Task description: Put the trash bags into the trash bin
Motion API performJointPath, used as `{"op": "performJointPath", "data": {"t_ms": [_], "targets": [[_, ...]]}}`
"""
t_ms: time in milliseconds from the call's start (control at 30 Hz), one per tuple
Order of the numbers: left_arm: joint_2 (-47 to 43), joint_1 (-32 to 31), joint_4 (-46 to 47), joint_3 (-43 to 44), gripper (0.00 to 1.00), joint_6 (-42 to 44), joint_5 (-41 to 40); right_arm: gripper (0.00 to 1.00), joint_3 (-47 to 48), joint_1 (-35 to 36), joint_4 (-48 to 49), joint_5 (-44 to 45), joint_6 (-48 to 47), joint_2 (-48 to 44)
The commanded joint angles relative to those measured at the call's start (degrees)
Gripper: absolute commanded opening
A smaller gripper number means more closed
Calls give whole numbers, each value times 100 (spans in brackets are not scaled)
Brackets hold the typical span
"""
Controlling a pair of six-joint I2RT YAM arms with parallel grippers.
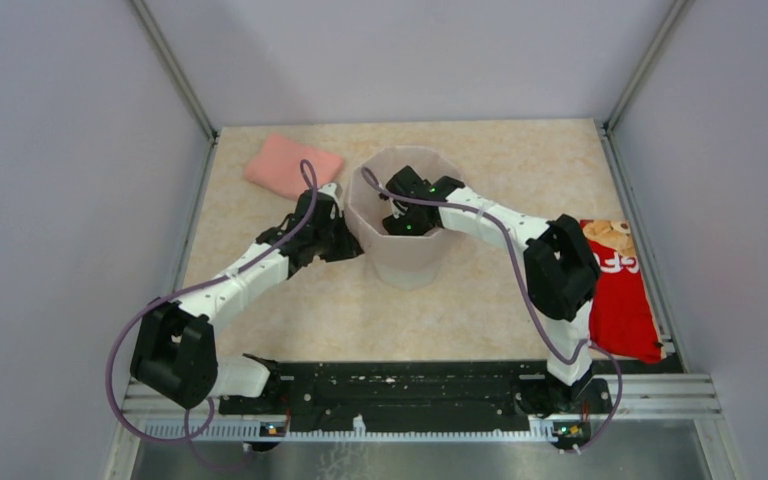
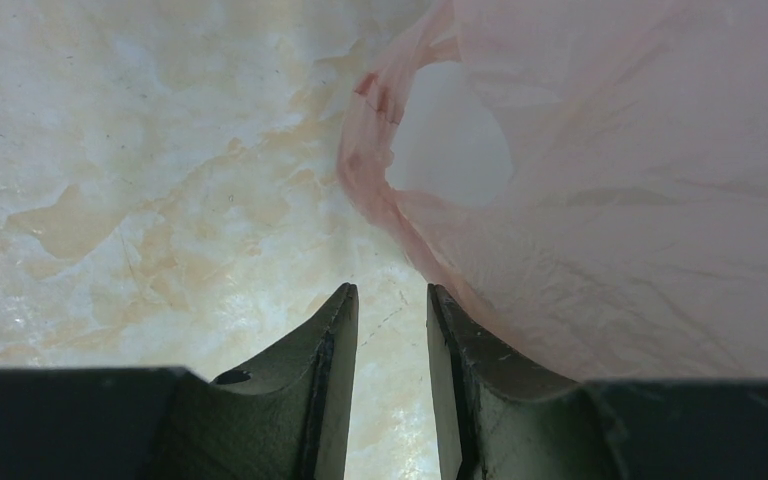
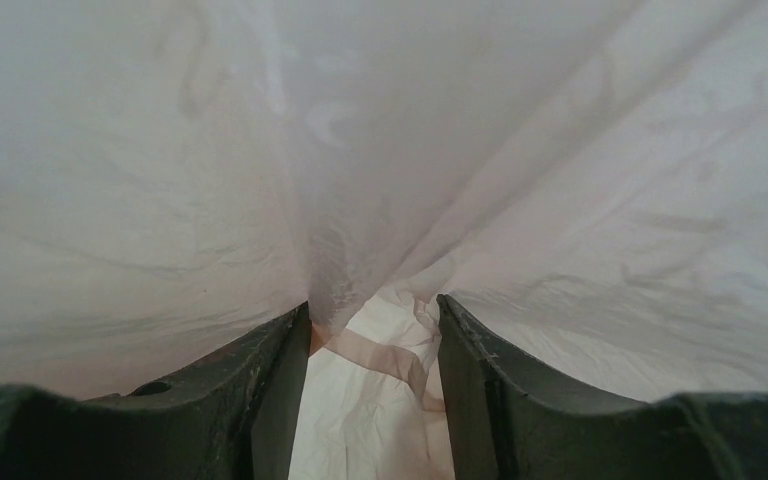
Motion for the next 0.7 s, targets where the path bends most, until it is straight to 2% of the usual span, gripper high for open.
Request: {"op": "performJointPath", "data": {"t_ms": [0, 667], "targets": [[-68, 18, 266, -75, 38, -29, 103, 49, 18, -72, 102, -59, -15, 184], [-88, 18, 120, 27, 38, 28, 187, 49, -686, -69, 580, -113, 117, 69]]}}
